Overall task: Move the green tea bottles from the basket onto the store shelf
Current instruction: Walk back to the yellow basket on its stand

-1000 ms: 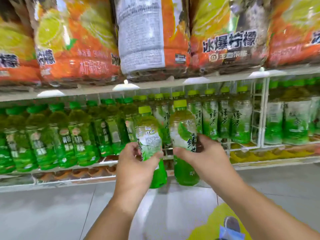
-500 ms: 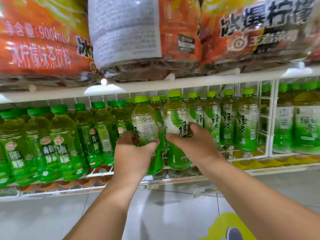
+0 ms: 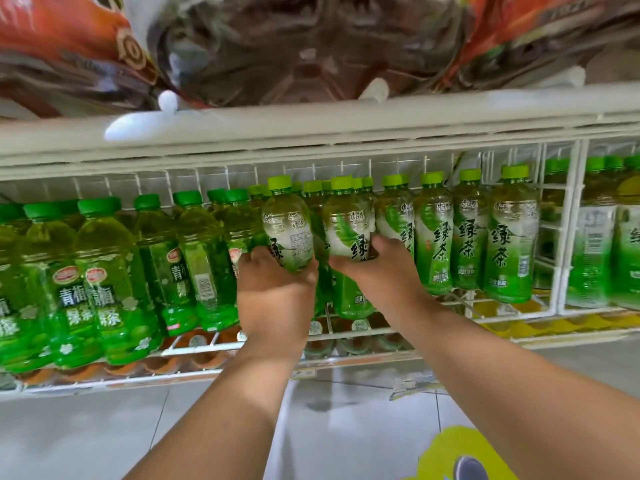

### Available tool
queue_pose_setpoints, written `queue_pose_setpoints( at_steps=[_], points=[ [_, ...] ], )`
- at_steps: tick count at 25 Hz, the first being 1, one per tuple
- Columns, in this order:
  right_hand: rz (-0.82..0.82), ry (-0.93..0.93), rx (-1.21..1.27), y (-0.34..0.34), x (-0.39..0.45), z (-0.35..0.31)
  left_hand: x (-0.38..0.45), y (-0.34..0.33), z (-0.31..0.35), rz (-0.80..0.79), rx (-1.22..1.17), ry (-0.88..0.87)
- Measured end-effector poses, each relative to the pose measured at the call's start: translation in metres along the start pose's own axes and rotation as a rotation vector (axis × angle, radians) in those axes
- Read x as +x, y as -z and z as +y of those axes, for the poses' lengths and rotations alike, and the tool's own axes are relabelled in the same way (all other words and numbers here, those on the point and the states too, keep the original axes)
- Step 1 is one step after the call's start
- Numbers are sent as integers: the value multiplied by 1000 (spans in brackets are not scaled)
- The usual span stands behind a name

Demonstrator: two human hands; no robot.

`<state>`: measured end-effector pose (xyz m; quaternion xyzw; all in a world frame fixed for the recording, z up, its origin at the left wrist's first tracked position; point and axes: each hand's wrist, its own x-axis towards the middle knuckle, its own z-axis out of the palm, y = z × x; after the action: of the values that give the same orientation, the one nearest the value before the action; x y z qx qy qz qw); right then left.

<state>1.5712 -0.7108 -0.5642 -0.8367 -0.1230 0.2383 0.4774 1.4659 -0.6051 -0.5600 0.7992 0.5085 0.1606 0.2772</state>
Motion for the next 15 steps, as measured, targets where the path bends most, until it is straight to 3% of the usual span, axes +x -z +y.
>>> queue_pose_setpoints(
  at_steps=[3, 7, 15],
  points=[
    [4, 8, -38, -5, 4, 2, -4, -6, 5, 32, 69, -24],
    [40, 39, -165, -9, 4, -1, -1, -7, 6, -44, 242, -54],
    [16, 51, -199, -11, 3, -2, 0, -6, 1, -62, 241, -81]
  ],
)
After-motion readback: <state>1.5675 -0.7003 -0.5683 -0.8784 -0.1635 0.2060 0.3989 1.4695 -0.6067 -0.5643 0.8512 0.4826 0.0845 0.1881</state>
